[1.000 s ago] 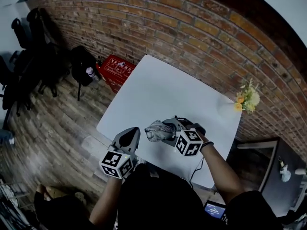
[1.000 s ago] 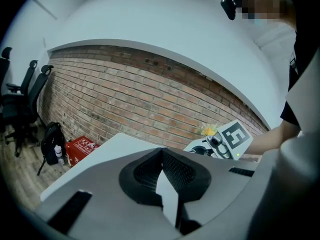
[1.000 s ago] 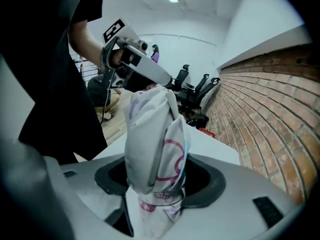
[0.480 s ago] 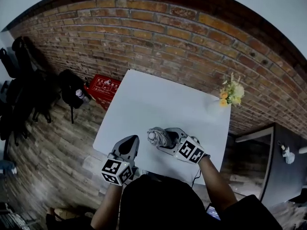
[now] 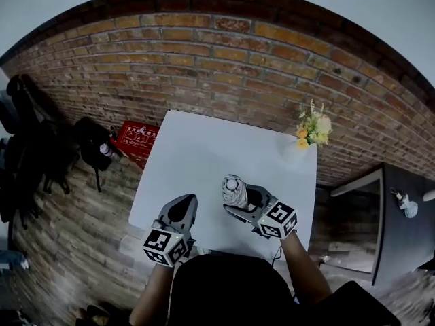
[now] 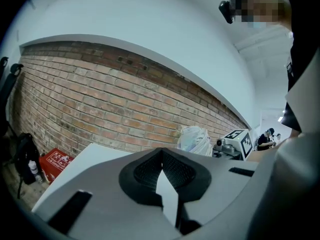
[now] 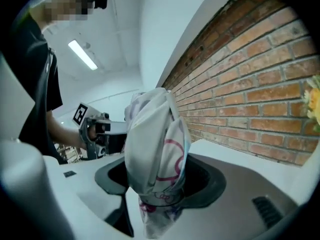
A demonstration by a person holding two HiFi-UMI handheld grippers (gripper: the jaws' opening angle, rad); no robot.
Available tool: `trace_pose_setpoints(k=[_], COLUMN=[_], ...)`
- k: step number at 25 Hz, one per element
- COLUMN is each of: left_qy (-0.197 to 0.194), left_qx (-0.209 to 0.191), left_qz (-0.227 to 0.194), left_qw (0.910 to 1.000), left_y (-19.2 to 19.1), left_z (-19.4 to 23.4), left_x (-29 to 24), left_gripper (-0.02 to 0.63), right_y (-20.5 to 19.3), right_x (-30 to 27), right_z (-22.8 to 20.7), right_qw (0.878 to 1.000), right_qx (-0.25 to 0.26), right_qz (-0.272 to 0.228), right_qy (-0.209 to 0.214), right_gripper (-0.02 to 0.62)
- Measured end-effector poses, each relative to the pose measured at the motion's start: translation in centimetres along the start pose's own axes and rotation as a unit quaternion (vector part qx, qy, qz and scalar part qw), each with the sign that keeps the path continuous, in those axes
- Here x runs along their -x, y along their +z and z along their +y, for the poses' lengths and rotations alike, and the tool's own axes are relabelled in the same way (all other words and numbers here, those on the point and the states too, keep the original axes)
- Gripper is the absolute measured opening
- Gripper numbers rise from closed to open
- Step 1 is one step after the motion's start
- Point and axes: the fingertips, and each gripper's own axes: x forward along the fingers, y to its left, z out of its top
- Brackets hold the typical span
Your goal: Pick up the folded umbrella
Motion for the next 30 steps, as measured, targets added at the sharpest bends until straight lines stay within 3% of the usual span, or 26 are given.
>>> trace_pose_setpoints(k=[3, 8, 16, 26, 30], left_qy=[-0.012, -0.028, -0.042, -0.048, -0.040], left_qx=[-0.003, -0.004, -0.002, 0.010, 0.017], left_qz=[-0.002, -0.017, -0.037, -0.056, -0.052], left_qw=[0.9999, 0.9994, 0.9984, 0.9973, 0.9977], left_y=[0.4, 1.8, 3.2, 4.4, 3.9], left_z=[-0.7, -1.9, -3.5, -4.2, -4.0], left_x=[-0.4, -1.3, -1.9, -1.6, -1.4], left_gripper=[0.014, 0.014, 0.014, 0.014, 0.014], right_y=[1.1, 2.6, 6.9, 9.6, 8.9], right_x=[1.6, 4.1, 8.3, 11.6, 11.6], right_z=[-0.6, -1.5, -1.9, -2.3, -2.7], right_qw=[0.997, 0.981, 0.941, 0.909, 0.904], right_qx=[-0.058, -0.139, -0.228, -0.267, -0.284], right_qz=[-0.054, -0.133, -0.251, -0.320, -0.320], right_qy=[-0.013, -0.022, -0.004, -0.004, -0.008], right_gripper=[0.282, 0.282, 0.284, 0.284, 0.284])
